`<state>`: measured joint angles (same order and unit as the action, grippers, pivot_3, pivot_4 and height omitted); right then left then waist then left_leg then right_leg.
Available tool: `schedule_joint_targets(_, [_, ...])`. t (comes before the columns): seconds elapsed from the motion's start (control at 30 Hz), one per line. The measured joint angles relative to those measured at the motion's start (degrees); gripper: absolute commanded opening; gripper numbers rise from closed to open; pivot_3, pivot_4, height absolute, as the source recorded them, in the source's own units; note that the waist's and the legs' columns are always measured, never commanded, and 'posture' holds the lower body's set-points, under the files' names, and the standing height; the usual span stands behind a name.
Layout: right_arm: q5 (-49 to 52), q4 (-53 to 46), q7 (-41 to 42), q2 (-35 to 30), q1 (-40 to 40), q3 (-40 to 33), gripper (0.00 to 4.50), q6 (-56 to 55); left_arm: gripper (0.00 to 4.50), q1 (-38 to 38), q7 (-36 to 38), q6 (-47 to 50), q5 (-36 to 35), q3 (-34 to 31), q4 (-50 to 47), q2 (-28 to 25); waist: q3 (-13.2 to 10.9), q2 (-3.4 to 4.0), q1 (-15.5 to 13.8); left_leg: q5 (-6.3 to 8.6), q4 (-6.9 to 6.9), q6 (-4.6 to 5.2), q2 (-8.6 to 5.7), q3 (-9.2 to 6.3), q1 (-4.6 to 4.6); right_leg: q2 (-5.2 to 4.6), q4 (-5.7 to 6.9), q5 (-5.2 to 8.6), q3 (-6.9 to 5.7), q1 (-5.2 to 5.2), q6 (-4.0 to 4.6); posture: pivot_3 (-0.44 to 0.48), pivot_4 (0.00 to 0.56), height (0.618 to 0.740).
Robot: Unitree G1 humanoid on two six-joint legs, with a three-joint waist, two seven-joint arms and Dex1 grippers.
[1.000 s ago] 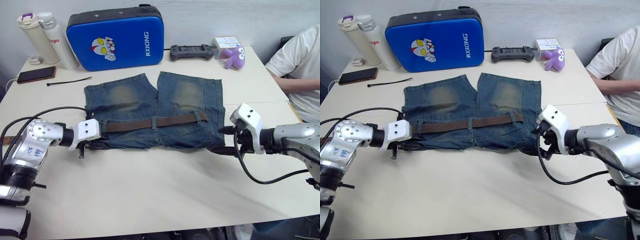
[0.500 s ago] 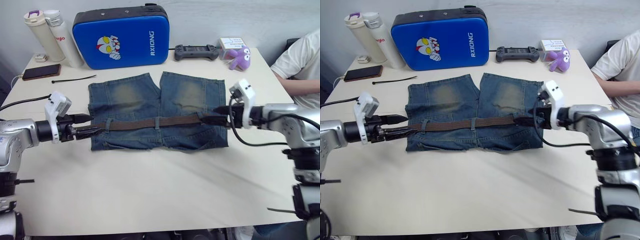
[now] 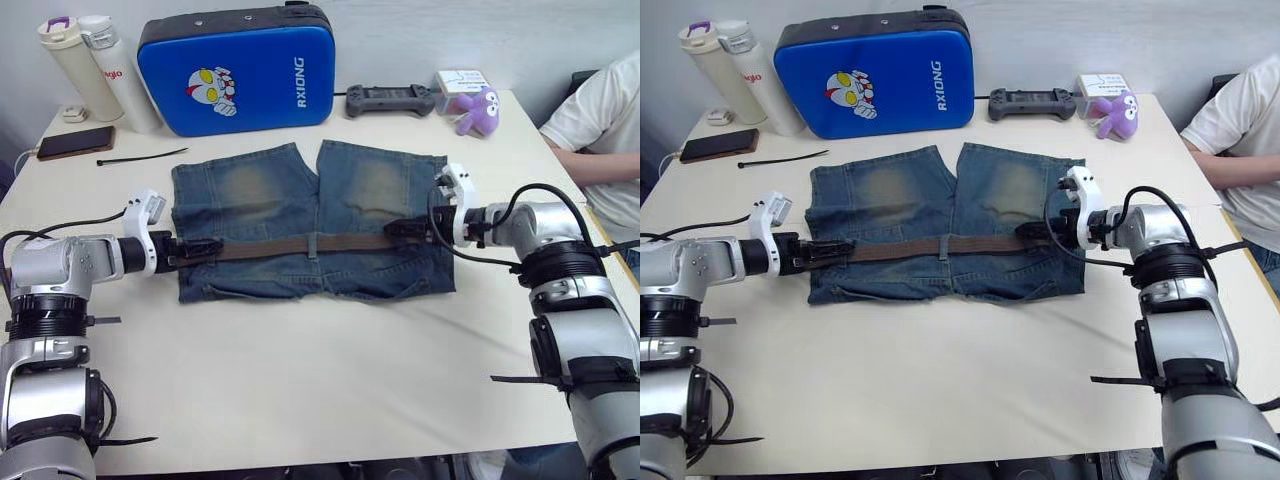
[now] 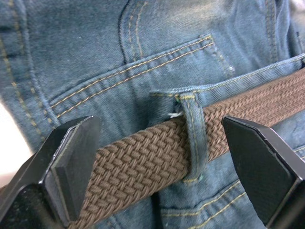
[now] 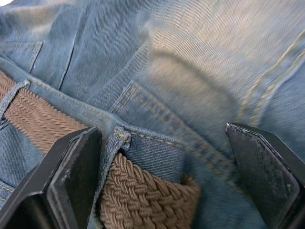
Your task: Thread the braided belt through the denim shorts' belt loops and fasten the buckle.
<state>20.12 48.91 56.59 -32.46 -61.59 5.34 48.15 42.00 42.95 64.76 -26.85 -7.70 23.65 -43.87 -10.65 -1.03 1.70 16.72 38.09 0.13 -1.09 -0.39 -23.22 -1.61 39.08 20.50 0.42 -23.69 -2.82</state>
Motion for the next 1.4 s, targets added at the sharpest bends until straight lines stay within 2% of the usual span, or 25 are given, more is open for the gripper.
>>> schedule_joint_targets(0.07, [0.02, 0.43, 1.2, 0.21, 0.0, -0.23, 3.29, 0.67, 3.35, -0.34, 1.43, 0.33, -0.34, 0.92, -0.59, 0.43, 0.0, 0.0, -0.09, 0.01, 0.01, -0.01, 0.0, -0.01, 0.0, 0.0, 0.0, 0.0, -0.01, 0.0, 0.0, 0.0, 0.15, 0.74])
schedule_joint_targets(0.1, [0.02, 0.4, 1.97, 0.35, 0.03, -0.24, 2.75, 0.97, 2.82, -0.72, 2.38, 0.16, -0.36, 1.48, -0.94, 0.34, 0.0, 0.0, -0.08, 0.01, 0.02, -0.01, 0.0, -0.01, -0.01, 0.0, 0.0, 0.0, 0.0, -0.01, 0.0, 0.0, 0.15, 0.74])
schedule_joint_targets(0.13, [-0.02, 0.23, 2.71, 0.21, 0.2, -0.29, 2.35, 1.29, 2.47, -1.13, 3.34, 0.07, -0.35, 2.12, -1.46, -0.12, 0.0, 0.0, -0.08, 0.01, 0.02, -0.02, 0.0, -0.01, -0.02, 0.0, -0.01, 0.0, 0.0, -0.01, 0.0, 0.0, 0.15, 0.74])
schedule_joint_targets(0.17, [-0.08, -0.46, 3.41, -0.13, 0.53, -0.32, 1.61, 1.56, 1.81, -1.54, 4.32, 0.01, -0.36, 2.27, -1.93, -0.43, 0.0, 0.0, -0.1, 0.02, 0.02, -0.03, 0.0, -0.02, -0.02, 0.0, -0.01, 0.0, -0.01, -0.01, 0.0, 0.0, 0.15, 0.74])
schedule_joint_targets(0.2, [-0.16, -1.67, 4.19, -0.44, 1.07, -0.32, 1.47, 1.84, 1.68, -1.88, 5.14, -0.05, -0.38, 2.3, -2.51, -0.56, 0.0, 0.0, -0.11, 0.03, 0.02, -0.04, 0.0, -0.04, -0.02, 0.0, -0.01, 0.0, -0.02, -0.01, 0.0, 0.0, 0.15, 0.74])
schedule_joint_targets(0.23, [-0.1, -4.92, 5.75, -1.05, 2.43, -0.17, 0.88, 1.89, 1.16, -2.45, 7.14, -1.17, -0.65, 2.65, -3.37, -1.35, 0.0, 0.0, -0.12, 0.03, 0.02, -0.05, 0.0, -0.05, -0.06, 0.01, -0.03, 0.0, -0.03, -0.02, 0.0, 0.0, 0.15, 0.74])
schedule_joint_targets(0.3, [0.07, -8.65, 7.54, -2.03, 4.23, -0.11, 0.18, 1.74, 0.43, -2.87, 9.6, -2.69, -0.83, 2.87, -4.1, -2.59, 0.0, 0.0, -0.1, 0.04, 0.02, -0.06, 0.0, -0.05, -0.06, 0.02, -0.03, 0.0, -0.03, -0.03, 0.0, 0.0, 0.15, 0.74])
schedule_joint_targets(0.33, [0.21, -12.23, 8.87, -3.15, 6.14, -0.09, 0.18, 1.32, 0.22, -3.42, 11.65, -4.43, -0.87, 3.38, -5.15, -3.73, 0.0, 0.0, -0.11, 0.04, 0.01, -0.07, 0.0, -0.06, -0.06, 0.02, -0.04, 0.0, -0.03, -0.03, 0.0, 0.0, 0.15, 0.74])
schedule_joint_targets(0.6, [0.84, -35.52, 11.51, -6.83, 19.23, -1.6, 0.18, -9.11, 0.19, -9.05, 21.35, -18.92, -0.62, 3.67, -12.22, -5.9, 0.0, 0.0, -0.17, 0.06, -0.02, -0.06, 0.01, -0.06, -0.06, 0.03, -0.11, 0.0, -0.03, -0.02, 0.0, 0.0, 0.15, 0.74])
schedule_joint_targets(0.67, [0.23, -45.34, 11.64, -7.74, 27.94, -2.83, 0.18, -17.39, 0.19, -15.81, 27.45, -29.16, 0.32, 3.75, -18.55, -8.27, 0.0, 0.0, -0.09, 0.12, -0.09, -0.07, 0.05, -0.02, -0.07, 0.06, -0.19, 0.0, -0.02, -0.02, 0.0, 0.0, 0.15, 0.74])
schedule_joint_targets(0.73, [0.76, -50.17, 11.23, -7.48, 33.47, -4.17, 0.18, -20.4, 0.19, -19.62, 30.65, -33.7, 0.46, 3.68, -21.05, -9.2, 0.0, 0.0, -0.13, 0.15, -0.07, -0.05, 0.07, 0.02, 0.0, 0.05, -0.19, 0.0, -0.01, 0.04, 0.0, 0.0, 0.15, 0.74])
schedule_joint_targets(0.77, [1.0, -55.38, 10.27, -6.99, 39.15, -6.4, 0.18, -24.76, 0.19, -22.55, 32.33, -36.49, 0.15, 2.98, -23.35, -9.55, 0.0, 0.0, -0.24, 0.15, -0.05, -0.05, 0.08, -0.04, -0.01, 0.06, -0.2, 0.0, -0.04, 0.06, 0.0, 0.0, 0.15, 0.74])
schedule_joint_targets(0.93, [0.19, -65.35, 11.15, -7.52, 57.99, -10.72, 0.18, -40.48, 0.19, -30.99, 35.91, -41.43, -0.46, -0.05, -28.52, -11.63, 0.01, -0.01, -0.38, 0.39, -0.04, 0.4, 0.08, -0.08, 0.23, 0.04, -0.37, 0.0, -0.04, 0.4, 0.0, 0.0, 0.15, 0.74])
schedule_joint_targets(1.07, [-4.71, -65.33, 13.67, -7.56, 70.59, -11.91, 0.18, -62.85, 0.19, -41.46, 39.07, -47.09, -0.65, -0.8, -34.26, -11.6, 0.01, -0.01, -0.15, 0.4, -0.08, 0.41, 0.08, -0.03, 0.44, 0.06, -0.56, 0.01, 0.0, 0.59, -0.01, 0.0, 0.15, 0.74])
schedule_joint_targets(1.1, [-5.78, -64.11, 14.41, -7.63, 72.01, -11.97, 0.18, -68.3, 0.19, -43.32, 39.92, -48.76, -0.11, -0.36, -35.01, -11.8, 0.0, -0.01, -0.03, 0.41, -0.1, 0.42, 0.09, -0.02, 0.65, 0.08, -0.64, 0.01, 0.0, 0.85, -0.01, 0.0, 0.15, 0.74])
schedule_joint_targets(1.17, [-8.82, -57.37, 17.14, -9.97, 75.18, -10.87, 0.18, -85.47, 0.19, -48.28, 42.28, -52.96, 1.47, 0.59, -36.57, -13.33, -0.03, -0.02, -0.01, 0.47, -0.65, 0.45, 0.12, -0.01, 1.74, 0.08, -1.2, 0.03, 0.0, 1.9, 0.03, 0.0, 0.15, 0.74])
schedule_joint_targets(1.2, [-9.55, -55.02, 17.72, -10.86, 75.78, -10.3, 0.18, -90.48, 0.19, -49.19, 42.65, -54.12, 1.95, 0.94, -36.68, -13.63, -0.03, -0.03, -0.09, 0.5, -0.93, 0.47, 0.11, 0.01, 2.29, 0.05, -1.42, 0.05, 0.0, 2.41, 0.06, 0.0, 0.15, 0.74])
schedule_joint_targets(1.27, [-10.07, -53.01, 18.07, -11.24, 76.21, -9.9, 0.18, -94.49, 0.19, -49.78, 42.91, -55.11, 2.41, 1.47, -36.74, -13.65, -0.05, -0.01, -0.14, 0.57, -1.09, 0.46, 0.13, -0.01, 2.84, 0.05, -1.57, 0.11, -0.01, 2.96, 0.12, 0.0, 0.15, 0.74])
schedule_joint_targets(1.3, [-10.44, -50.11, 17.93, -12.2, 76.13, -8.67, 0.18, -100.47, 0.19, -50.58, 42.93, -57.06, 3.28, 1.95, -36.75, -13.77, -0.05, -0.02, -0.15, 0.67, -1.09, 0.43, 0.19, -0.01, 3.03, 0.07, -1.63, 0.16, -0.02, 3.18, 0.18, 0.0, 0.15, 0.74])
schedule_joint_targets(1.4, [-13.58, -42.12, 16.2, -14.68, 75.6, -5.94, 0.18, -113.96, 0.19, -51.35, 42.92, -62.0, 5.56, 3.46, -35.81, -13.81, -0.05, -0.03, -0.3, 0.73, -1.09, 0.4, 0.21, -0.05, 3.03, 0.07, -1.64, 0.23, -0.08, 3.17, 0.2, 0.0, 0.15, 0.74])
